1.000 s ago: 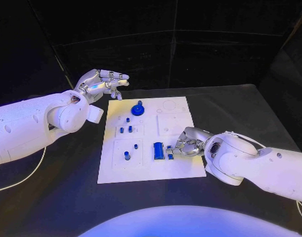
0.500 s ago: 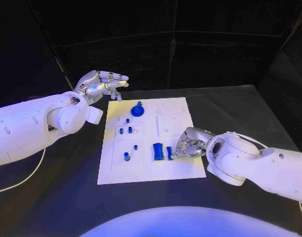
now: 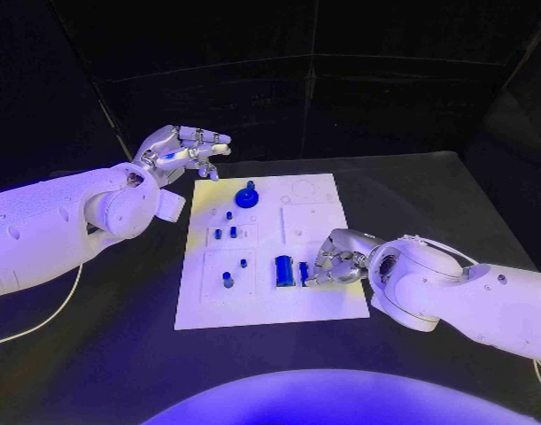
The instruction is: Assemble the parts on the task board
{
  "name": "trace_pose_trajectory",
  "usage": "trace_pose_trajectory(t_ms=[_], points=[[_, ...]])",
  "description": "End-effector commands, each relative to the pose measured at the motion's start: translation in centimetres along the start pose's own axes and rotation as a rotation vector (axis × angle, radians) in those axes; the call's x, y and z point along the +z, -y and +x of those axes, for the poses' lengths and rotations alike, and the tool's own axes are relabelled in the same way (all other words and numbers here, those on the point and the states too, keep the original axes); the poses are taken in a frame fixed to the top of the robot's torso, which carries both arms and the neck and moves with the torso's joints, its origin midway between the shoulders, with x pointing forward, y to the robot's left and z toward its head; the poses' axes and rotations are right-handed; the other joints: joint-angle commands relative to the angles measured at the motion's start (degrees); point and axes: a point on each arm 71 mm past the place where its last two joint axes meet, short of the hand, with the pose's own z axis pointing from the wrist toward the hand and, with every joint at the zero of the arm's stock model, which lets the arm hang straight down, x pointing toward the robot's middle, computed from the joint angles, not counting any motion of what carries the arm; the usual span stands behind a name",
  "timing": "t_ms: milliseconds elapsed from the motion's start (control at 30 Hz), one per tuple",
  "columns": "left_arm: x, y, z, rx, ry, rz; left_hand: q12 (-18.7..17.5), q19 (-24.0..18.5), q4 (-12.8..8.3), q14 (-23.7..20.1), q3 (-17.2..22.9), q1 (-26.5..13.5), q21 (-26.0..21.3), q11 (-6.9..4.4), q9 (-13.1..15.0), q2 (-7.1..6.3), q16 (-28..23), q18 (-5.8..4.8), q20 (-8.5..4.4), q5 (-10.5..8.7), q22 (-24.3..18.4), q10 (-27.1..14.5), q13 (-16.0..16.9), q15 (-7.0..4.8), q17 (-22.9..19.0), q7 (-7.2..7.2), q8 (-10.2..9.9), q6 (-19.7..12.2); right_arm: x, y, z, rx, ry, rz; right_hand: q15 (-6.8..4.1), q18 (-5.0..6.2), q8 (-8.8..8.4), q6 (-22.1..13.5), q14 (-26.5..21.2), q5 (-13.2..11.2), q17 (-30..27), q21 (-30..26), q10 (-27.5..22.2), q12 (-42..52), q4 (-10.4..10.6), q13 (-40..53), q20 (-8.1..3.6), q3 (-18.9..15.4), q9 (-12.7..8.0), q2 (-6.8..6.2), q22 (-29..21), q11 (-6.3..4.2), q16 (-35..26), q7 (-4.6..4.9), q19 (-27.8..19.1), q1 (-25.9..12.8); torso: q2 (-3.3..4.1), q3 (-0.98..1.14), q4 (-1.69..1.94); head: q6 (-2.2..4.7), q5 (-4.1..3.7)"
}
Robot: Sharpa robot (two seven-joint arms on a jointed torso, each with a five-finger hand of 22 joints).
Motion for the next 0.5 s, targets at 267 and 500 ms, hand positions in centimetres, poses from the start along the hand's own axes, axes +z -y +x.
trace_pose_trajectory(t_ms=[267, 500], points=[[0.01, 0.13, 0.08, -0.007, -0.008, 0.006, 0.24, -0.18, -0.01, -0.37, -0.09, -0.07, -0.23, 0.03, -0.02, 0.38, 0.18, 0.81, 0.31, 0.08, -0.09, -0.53, -0.07, -0.02, 0.0, 0.2, 0.26, -0.28, 0.43, -0.29, 0.15, -0.026, -0.005, 0.009, -0.36, -0.44, 0.24, -0.02, 3.84, -0.29, 4.09, -0.1, 0.04, -0.08, -1.22, 0.09, -0.25, -0.46, 0.21, 0.91, 0.21, -0.17, 0.02, -0.02, -0.05, 1.9, -0.01, -0.01, -0.04, -0.35, 0.08], [0.01, 0.14, 0.13, -0.007, -0.01, 0.006, 0.24, -0.18, -0.01, -0.37, -0.09, -0.07, -0.23, 0.03, -0.02, 0.38, 0.18, 0.81, 0.31, 0.08, -0.09, -0.53, -0.07, -0.02, 0.0, 0.2, 0.26, -0.28, 0.37, -0.38, 0.02, -0.018, 0.013, 0.001, -0.4, -0.45, 0.27, 0.06, 3.84, -0.73, 4.09, -0.1, 0.07, -0.05, -1.71, 0.14, -0.29, -0.5, 0.26, 1.12, 0.23, -0.21, 0.01, -0.06, -0.04, 2.55, -0.09, 0.0, 0.01, -0.26, 0.0]])
